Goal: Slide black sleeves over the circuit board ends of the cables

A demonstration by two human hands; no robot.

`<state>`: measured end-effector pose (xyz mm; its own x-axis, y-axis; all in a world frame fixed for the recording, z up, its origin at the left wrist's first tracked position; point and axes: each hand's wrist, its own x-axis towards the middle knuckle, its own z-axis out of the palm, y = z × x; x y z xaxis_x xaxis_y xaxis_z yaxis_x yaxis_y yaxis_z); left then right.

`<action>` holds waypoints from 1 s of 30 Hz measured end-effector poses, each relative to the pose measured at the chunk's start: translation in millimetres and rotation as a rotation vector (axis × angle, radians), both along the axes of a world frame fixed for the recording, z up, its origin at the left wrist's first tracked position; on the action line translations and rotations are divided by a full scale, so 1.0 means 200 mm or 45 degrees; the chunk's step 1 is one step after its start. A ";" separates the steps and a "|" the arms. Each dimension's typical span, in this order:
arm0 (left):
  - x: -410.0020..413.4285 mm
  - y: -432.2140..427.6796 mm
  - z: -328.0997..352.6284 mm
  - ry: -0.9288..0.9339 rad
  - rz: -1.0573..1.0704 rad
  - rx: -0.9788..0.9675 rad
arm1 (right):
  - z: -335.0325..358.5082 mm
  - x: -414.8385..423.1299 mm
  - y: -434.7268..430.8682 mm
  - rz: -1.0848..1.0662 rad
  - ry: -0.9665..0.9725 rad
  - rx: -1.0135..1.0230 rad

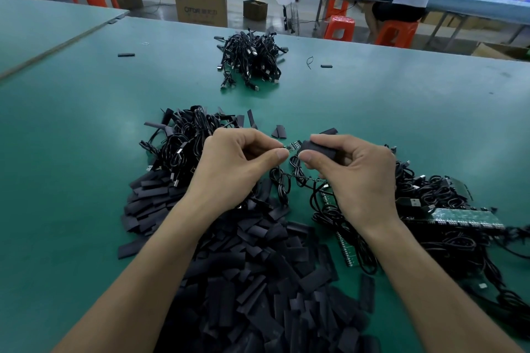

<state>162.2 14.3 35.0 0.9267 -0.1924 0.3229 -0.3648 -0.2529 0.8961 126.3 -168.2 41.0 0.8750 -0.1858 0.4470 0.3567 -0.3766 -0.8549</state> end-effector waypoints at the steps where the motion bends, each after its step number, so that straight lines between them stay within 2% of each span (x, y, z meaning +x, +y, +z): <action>1: 0.00 0.00 0.00 0.001 -0.004 -0.003 | 0.00 0.00 0.00 0.002 0.005 -0.003; 19: 0.00 0.00 0.00 -0.010 -0.034 -0.019 | -0.02 0.00 0.02 -0.002 0.030 0.094; 27: 0.01 0.03 0.02 0.039 -0.097 -0.010 | 0.00 0.02 -0.01 0.156 0.110 0.160; 30: 0.01 0.03 0.02 0.061 -0.134 -0.014 | 0.02 0.02 -0.04 0.275 0.154 0.096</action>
